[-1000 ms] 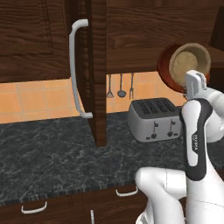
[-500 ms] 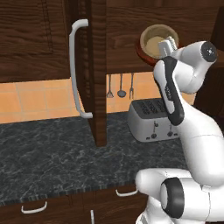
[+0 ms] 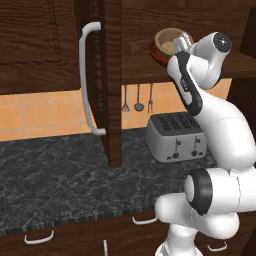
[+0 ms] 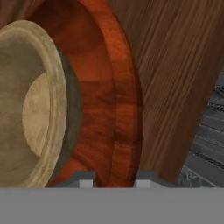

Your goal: Pick up the bowls on the counter and stack them on top of one another in the open cabinet. Place the smaller bowl on top of the larger bowl.

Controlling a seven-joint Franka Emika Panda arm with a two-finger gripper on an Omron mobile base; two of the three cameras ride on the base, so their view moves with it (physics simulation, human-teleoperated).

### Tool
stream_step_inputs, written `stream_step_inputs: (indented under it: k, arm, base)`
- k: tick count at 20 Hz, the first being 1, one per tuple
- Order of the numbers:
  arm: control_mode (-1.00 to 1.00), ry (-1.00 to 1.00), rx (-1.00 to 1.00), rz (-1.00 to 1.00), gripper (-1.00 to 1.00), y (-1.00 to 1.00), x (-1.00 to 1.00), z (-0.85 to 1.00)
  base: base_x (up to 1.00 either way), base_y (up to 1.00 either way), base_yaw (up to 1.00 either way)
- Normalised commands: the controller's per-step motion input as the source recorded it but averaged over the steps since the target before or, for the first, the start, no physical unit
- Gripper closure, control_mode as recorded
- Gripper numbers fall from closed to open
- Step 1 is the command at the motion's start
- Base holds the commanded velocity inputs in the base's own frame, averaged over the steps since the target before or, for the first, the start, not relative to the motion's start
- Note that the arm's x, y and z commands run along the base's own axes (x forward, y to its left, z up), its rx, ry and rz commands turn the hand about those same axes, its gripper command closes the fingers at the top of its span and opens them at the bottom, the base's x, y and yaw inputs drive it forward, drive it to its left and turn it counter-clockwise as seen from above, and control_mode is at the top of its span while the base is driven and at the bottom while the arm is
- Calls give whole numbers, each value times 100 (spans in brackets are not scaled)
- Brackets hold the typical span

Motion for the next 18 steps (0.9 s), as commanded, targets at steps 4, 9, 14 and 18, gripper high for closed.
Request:
stream_step_inputs:
  k: [4, 9, 14, 18]
  arm:
    - [-100, -1, -1, -1, -100, 0, 73, -17]
    - [-100, -7, 0, 0, -100, -1, -28, -3]
    - [-100, -21, 7, 0, -100, -23, -100, 0]
    - [-100, -18, 11, -3, -100, -49, -100, -7]
  base:
    - [0, 0, 0]
    - [0, 0, 0]
    - [0, 0, 0]
    - [0, 0, 0]
